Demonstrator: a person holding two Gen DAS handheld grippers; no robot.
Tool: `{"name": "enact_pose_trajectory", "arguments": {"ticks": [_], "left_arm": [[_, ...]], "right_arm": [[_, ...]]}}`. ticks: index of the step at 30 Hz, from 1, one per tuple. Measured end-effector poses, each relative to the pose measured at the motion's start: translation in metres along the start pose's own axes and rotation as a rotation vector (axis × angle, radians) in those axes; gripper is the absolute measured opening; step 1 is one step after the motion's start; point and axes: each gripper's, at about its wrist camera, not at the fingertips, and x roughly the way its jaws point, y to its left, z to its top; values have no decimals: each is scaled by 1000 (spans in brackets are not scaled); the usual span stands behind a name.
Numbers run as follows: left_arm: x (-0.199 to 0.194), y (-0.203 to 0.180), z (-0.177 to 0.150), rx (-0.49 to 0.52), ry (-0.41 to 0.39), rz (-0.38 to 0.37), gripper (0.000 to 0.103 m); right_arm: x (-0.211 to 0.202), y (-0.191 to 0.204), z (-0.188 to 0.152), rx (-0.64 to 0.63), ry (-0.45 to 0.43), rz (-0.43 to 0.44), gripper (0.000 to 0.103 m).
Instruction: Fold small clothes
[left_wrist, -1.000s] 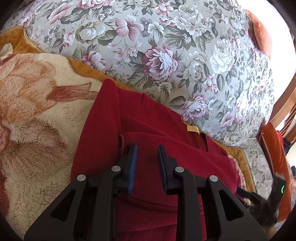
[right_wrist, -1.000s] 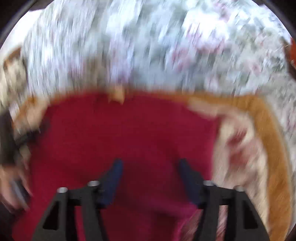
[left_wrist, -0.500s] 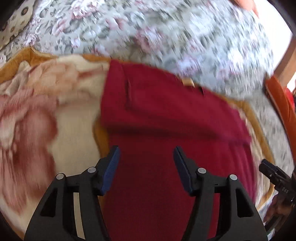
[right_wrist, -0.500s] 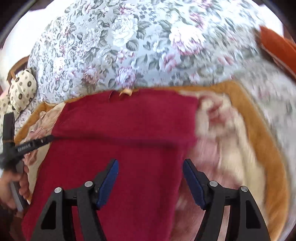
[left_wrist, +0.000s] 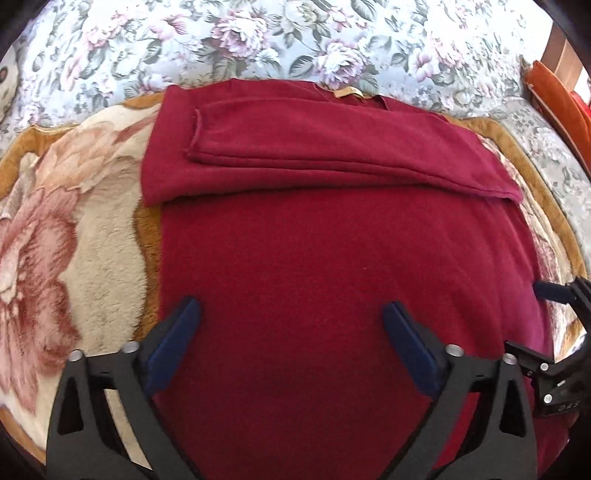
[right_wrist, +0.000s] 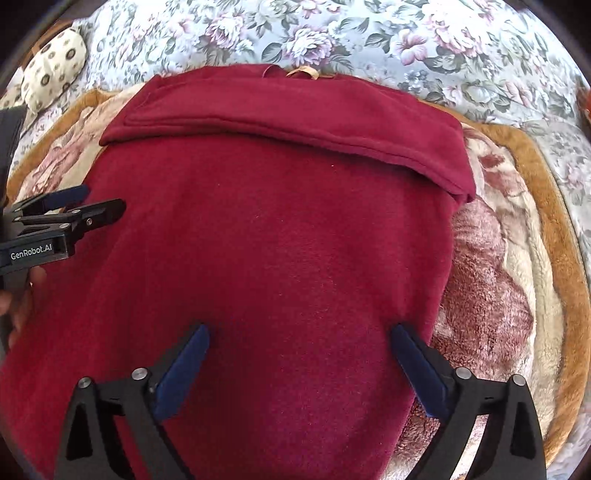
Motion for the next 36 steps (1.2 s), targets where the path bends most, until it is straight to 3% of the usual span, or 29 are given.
{"name": "enact_pose_trajectory", "arguments": {"ticks": [5,13,24,27,28,30,34,36], "left_arm": [[1,-2,3,5,11,10,102],[5,-8,2,47,-3,50,103],[5,-5,1,47,-22,39,103],[-4,2,1,40,1,-9,102],[-13,8,-2,27,7,-30,102],[-39,26,-12,-3,-16,-66,102],[-91,69,-51,-18,-88,-8,102],[-103,87,-78,-66,-62,-11,102]], "right_arm": [[5,11,5,-36,11,-47,103],[4,8,-1,-40,4,-45,103],[2,11,-6,-41,1,-54,103],[-5,9,-10,-19,-5,-50,102],[-12,5,-17,-6,-5,-43,101],[-31,-2,-34,17,-38,-49,87],[-74,-24,-77,106,-155,-35,86],[-95,-39,-107,204,-222,57,86]]}}
